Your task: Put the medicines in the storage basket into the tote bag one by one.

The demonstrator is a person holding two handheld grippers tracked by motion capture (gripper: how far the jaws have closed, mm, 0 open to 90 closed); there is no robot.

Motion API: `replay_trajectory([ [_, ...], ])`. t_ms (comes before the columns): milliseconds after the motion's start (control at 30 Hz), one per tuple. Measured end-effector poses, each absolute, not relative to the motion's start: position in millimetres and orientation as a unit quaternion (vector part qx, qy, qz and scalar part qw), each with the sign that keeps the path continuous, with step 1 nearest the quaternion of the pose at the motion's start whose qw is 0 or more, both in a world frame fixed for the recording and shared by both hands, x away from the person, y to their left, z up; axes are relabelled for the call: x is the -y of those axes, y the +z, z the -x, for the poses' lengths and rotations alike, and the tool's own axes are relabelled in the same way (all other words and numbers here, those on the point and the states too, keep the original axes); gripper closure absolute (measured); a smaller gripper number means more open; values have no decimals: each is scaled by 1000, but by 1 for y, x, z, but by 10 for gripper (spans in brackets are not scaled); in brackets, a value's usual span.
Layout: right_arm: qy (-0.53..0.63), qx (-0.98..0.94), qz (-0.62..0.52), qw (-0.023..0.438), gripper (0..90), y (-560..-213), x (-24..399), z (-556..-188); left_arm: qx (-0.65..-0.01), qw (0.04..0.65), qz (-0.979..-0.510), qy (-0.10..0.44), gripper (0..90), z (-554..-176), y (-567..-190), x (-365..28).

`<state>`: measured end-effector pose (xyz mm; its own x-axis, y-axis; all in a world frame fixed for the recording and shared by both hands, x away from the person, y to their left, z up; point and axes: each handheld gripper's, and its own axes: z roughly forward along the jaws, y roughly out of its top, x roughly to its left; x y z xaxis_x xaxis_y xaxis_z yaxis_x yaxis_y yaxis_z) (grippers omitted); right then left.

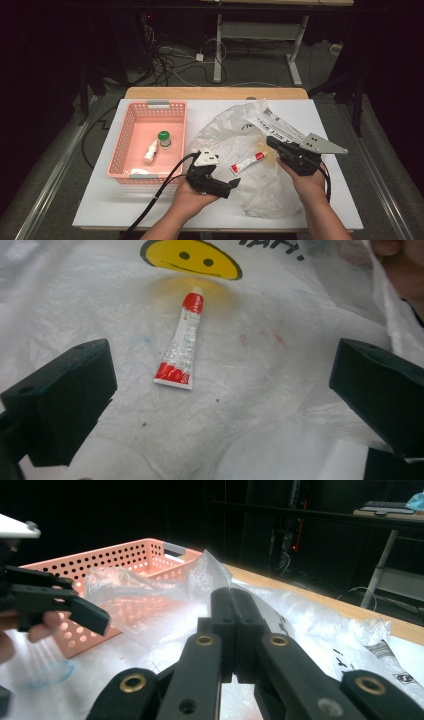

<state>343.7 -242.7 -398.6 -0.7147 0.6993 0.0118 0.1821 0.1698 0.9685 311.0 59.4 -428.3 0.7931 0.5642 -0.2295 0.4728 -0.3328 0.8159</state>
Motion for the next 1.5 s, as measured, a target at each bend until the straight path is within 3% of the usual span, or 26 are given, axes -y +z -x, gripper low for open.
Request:
replay_trajectory([
  [600, 565, -732, -303, 231, 900, -399, 243, -343, -365, 474, -795, 99, 0, -296, -412, -136],
  [1500, 568, -730, -305, 228, 900, -399, 247, -342, -463, 436, -756, 153, 0, -305, -428, -219],
])
